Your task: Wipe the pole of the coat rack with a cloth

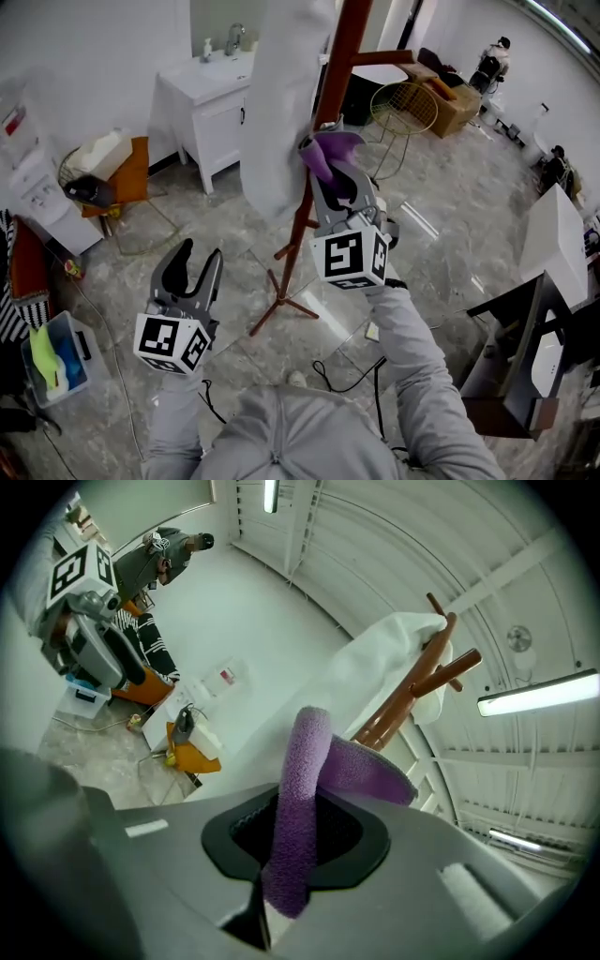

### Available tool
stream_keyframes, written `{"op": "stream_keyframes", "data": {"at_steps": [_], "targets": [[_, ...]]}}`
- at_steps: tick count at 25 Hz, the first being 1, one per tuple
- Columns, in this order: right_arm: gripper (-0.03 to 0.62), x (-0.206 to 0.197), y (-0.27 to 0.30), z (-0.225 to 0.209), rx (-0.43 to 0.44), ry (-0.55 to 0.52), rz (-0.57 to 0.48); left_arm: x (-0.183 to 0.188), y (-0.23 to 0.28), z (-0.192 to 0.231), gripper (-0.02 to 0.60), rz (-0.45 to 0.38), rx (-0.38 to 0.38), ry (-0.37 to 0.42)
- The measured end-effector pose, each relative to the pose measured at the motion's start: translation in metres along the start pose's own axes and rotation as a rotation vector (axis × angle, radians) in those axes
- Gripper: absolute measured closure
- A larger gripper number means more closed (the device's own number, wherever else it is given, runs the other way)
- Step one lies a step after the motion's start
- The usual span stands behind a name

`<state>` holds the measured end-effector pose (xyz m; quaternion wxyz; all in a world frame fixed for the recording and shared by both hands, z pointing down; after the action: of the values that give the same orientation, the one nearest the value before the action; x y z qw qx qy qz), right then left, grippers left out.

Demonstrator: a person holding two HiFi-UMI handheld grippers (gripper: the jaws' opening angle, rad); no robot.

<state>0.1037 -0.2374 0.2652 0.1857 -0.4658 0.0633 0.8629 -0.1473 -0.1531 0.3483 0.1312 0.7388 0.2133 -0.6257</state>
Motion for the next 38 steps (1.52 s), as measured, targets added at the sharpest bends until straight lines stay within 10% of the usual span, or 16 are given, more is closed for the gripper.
{"op": "stream_keyframes", "data": {"at_steps": [17, 38], "targets": [[0.540, -0.087, 0.000, 0.074, 0.158, 0.015, 0.279, -0.011, 0.005, -0.001, 0.351, 0.015, -0.030, -0.022], [0.540, -0.092, -0.025, 0.117, 0.230, 0.102, 0.298, -0.024, 0.005, 0.001, 0.351, 0.046, -0.044, -0.043]]}}
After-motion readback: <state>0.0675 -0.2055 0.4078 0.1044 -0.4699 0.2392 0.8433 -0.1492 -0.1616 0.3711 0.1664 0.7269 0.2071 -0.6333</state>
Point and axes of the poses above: the fingertips, and each gripper's own axes: y forward along the fingers, z to its left, x out of its top, the point moved 8 cm from there along -y, backward along the fingers, and after that the axes turned 13 degrees about y, right-handed, at the moved point
